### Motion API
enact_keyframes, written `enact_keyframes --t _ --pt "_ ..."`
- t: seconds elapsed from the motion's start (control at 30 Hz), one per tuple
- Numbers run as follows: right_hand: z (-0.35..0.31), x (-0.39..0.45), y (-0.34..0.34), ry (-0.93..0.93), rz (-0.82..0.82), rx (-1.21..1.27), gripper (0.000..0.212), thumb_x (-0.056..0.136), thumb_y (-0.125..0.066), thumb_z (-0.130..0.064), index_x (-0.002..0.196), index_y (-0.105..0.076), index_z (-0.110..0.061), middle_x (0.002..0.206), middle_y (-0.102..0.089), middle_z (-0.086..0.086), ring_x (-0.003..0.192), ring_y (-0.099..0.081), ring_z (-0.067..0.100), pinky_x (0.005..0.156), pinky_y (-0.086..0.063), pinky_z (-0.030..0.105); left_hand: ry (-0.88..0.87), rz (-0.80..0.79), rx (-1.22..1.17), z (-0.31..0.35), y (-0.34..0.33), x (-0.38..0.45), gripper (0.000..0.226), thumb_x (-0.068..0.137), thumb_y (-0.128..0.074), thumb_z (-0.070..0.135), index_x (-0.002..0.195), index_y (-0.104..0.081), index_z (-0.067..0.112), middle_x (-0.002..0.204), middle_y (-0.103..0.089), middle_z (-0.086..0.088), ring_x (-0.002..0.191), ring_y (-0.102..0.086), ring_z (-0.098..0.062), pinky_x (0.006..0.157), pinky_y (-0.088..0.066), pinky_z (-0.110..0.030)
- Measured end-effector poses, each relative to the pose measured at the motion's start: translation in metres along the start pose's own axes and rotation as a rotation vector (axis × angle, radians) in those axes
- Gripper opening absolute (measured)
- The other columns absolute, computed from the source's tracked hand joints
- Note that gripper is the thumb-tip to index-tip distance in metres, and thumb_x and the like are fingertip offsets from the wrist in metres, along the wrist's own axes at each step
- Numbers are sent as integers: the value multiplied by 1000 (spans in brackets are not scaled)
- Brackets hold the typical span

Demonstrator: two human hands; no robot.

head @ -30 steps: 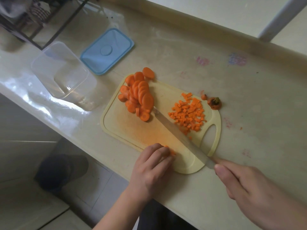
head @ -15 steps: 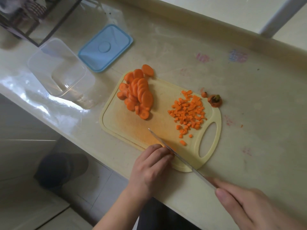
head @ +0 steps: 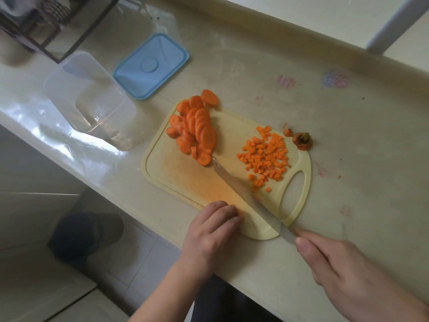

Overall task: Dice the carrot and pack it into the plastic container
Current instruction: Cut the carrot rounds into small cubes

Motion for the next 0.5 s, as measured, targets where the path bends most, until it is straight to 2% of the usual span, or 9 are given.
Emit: enact_keyframes --t 0.07,0.13,0.2,0.27,0.37,0.5 --pt "-1 -3 -3 -16 -24 11 28 86 -25 -66 81 -53 -66 54 -53 -34 58 -55 -11 54 -35 1 -19 15 9 1 2 0 9 88 -72 -1 96 -75 -4 100 -69 -16 95 -64 -34 84 -52 -41" --pt "0 -8 -7 -25 -57 -11 39 81 -22 -71 96 -57 -61 64 -55 -43 71 -58 -18 62 -38 0 -22 37 17 2 5 1 16 98 -63 6 95 -76 -4 100 -70 -17 94 -65 -34 82 -52 -42" --pt "3 -13 -9 -16 -54 -29 50 79 -19 -77 112 -55 -63 88 -60 -46 92 -56 -23 77 -41 1 -19 35 -9 2 5 1 24 102 -57 8 95 -76 -5 102 -71 -17 94 -66 -35 81 -53 -44" --pt "8 -16 -11 -21 -51 -45 61 73 -16 -83 119 -51 -64 107 -55 -49 108 -46 -27 89 -37 1 -20 17 -27 2 3 -1 23 102 -56 6 98 -76 -5 105 -71 -17 97 -67 -35 82 -54 -45" --pt "21 -21 -11 -60 -22 -77 71 67 -12 -90 119 -51 -64 114 -52 -50 114 -40 -29 96 -34 1 -18 2 -23 0 1 -2 18 100 -60 3 100 -76 -4 107 -72 -16 99 -67 -34 83 -54 -45" --pt "26 -22 -12 -54 -14 -100 68 69 -13 -88 120 -50 -63 115 -54 -46 116 -39 -27 98 -35 5 -20 1 -38 1 2 -2 18 100 -60 3 100 -76 -4 108 -72 -16 100 -67 -33 83 -55 -45"
Point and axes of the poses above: each hand's wrist, its own x-axis towards the middle knuckle, its own y-axis out of the back of the hand, z = x × y, the point moved 6 cm from there along x, towards the middle knuckle
